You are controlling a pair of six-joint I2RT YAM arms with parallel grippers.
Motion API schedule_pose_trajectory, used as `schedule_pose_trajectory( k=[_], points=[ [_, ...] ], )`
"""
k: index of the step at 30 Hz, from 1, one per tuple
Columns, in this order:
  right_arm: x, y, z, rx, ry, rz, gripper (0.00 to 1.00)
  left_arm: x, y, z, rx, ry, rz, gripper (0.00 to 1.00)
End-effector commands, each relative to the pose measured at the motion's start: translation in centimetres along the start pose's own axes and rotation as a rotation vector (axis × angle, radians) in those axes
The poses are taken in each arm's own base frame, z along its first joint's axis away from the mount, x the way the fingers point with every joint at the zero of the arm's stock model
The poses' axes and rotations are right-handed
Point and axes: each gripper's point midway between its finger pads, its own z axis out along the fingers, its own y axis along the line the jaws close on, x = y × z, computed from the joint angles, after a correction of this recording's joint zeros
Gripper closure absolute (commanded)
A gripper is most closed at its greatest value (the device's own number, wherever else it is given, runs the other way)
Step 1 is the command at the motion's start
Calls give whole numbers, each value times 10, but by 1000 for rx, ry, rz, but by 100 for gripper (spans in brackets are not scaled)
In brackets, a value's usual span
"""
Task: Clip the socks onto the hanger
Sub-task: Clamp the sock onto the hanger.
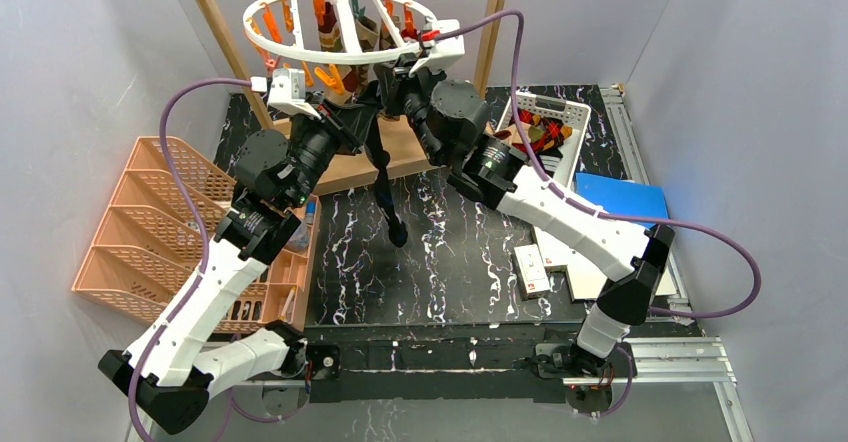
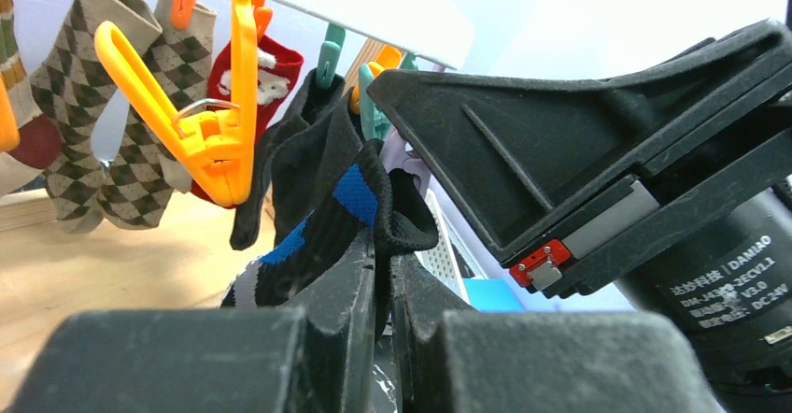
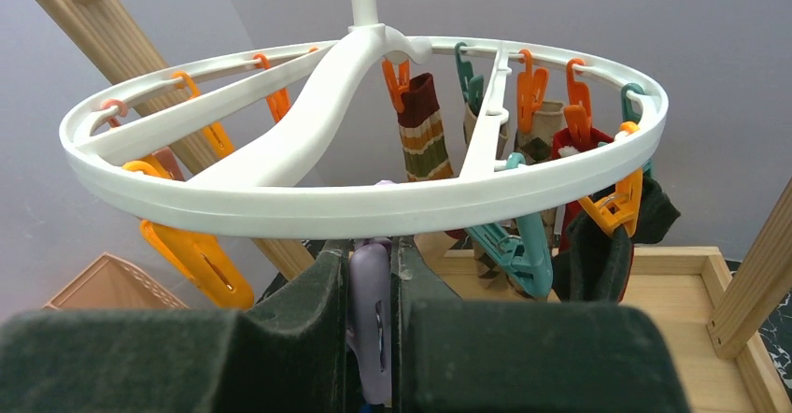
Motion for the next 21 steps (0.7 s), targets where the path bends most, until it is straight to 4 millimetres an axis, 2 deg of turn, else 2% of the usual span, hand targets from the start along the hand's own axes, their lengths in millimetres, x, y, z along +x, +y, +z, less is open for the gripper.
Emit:
schedule_pose_trajectory(
  k=[1,15,21],
  points=[
    [-38,1,-14,-25,-82,53,99,-31,-23,-10,72,-80,-75,100],
    [-28,3,-13,-28,-49,49,99,-66,-13,-17,-12,-187,-23,100],
    [-25,5,-13,-35,-37,54,99,-63,-19,-12,17,-171,-29,100]
  ],
)
